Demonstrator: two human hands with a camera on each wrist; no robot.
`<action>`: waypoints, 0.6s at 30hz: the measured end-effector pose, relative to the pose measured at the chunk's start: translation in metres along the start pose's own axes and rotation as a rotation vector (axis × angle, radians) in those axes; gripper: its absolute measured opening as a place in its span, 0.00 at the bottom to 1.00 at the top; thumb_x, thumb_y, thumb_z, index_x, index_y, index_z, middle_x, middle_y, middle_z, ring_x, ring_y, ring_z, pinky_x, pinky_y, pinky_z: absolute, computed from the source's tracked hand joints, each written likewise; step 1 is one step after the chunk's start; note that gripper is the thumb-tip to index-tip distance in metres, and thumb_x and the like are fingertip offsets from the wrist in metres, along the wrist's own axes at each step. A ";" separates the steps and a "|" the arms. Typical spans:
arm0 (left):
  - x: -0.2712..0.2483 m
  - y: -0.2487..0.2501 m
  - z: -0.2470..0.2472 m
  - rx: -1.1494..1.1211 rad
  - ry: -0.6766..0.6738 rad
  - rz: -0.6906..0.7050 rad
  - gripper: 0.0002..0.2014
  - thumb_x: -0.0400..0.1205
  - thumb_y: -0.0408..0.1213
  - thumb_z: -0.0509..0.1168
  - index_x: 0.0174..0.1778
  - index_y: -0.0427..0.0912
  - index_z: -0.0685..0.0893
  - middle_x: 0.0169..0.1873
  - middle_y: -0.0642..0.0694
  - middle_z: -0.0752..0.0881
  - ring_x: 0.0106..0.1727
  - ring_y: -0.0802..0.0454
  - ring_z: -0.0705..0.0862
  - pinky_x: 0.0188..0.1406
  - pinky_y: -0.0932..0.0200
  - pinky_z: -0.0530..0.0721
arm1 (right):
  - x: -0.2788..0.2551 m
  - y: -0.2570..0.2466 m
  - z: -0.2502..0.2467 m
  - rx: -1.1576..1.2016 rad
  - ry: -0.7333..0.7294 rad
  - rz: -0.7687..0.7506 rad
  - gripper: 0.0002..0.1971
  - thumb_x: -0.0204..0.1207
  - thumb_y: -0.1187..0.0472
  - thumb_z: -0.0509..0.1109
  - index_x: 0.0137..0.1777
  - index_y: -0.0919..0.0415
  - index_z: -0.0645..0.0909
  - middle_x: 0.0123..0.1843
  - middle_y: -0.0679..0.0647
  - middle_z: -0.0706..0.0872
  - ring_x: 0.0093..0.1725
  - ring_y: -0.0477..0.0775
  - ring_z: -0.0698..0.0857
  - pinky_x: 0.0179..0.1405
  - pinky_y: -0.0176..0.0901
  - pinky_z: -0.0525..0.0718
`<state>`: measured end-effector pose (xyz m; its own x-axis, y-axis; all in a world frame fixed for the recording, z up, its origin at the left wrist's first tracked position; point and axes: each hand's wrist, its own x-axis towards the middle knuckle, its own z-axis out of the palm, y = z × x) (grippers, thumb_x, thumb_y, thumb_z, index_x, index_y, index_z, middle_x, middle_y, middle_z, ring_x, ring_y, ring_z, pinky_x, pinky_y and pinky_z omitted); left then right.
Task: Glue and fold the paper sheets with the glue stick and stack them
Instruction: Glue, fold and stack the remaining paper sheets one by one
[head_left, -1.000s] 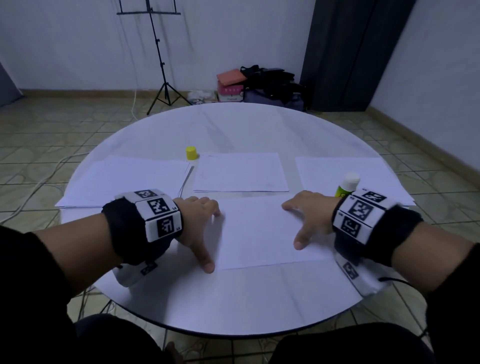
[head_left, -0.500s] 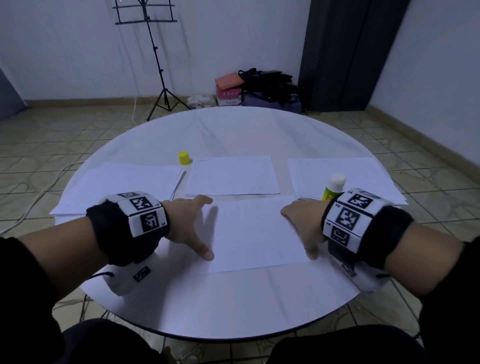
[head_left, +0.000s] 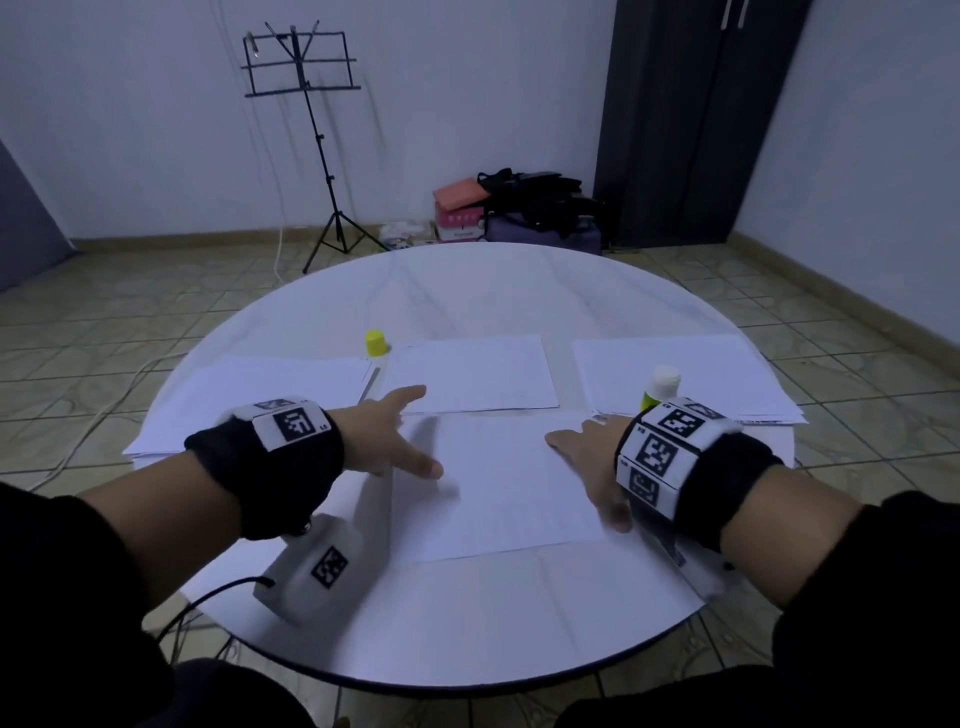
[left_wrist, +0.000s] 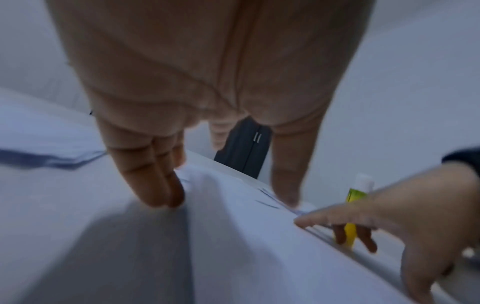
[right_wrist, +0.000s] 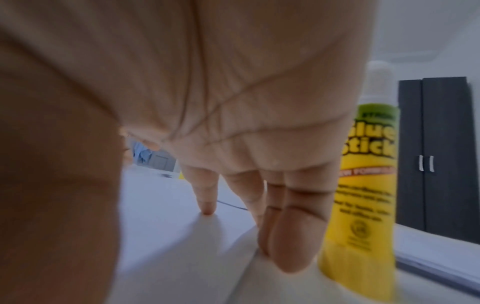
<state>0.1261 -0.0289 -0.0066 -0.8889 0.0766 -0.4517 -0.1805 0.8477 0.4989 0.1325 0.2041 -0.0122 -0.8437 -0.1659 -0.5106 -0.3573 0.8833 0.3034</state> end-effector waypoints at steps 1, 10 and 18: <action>-0.003 -0.002 0.001 -0.138 0.043 0.000 0.43 0.72 0.38 0.78 0.78 0.58 0.62 0.58 0.44 0.76 0.55 0.41 0.84 0.62 0.49 0.83 | -0.002 0.001 0.001 0.036 -0.004 -0.001 0.49 0.64 0.63 0.80 0.81 0.54 0.54 0.70 0.59 0.76 0.68 0.61 0.77 0.51 0.46 0.75; -0.027 -0.009 0.000 -0.146 0.263 0.214 0.19 0.77 0.30 0.72 0.58 0.58 0.84 0.35 0.55 0.82 0.34 0.64 0.80 0.35 0.77 0.75 | -0.016 0.013 0.005 0.628 0.041 -0.006 0.34 0.71 0.57 0.75 0.76 0.42 0.67 0.74 0.47 0.73 0.66 0.50 0.77 0.62 0.40 0.77; -0.012 -0.007 -0.038 -0.242 0.473 0.270 0.20 0.77 0.25 0.69 0.61 0.49 0.86 0.39 0.45 0.86 0.39 0.57 0.82 0.42 0.69 0.74 | 0.010 -0.005 -0.028 0.984 0.252 0.143 0.22 0.80 0.57 0.66 0.72 0.65 0.74 0.72 0.60 0.77 0.71 0.58 0.76 0.62 0.40 0.74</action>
<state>0.1226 -0.0552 0.0235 -0.9977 -0.0166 0.0651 0.0362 0.6830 0.7296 0.1144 0.1861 0.0036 -0.9528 -0.0183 -0.3030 0.1440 0.8515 -0.5042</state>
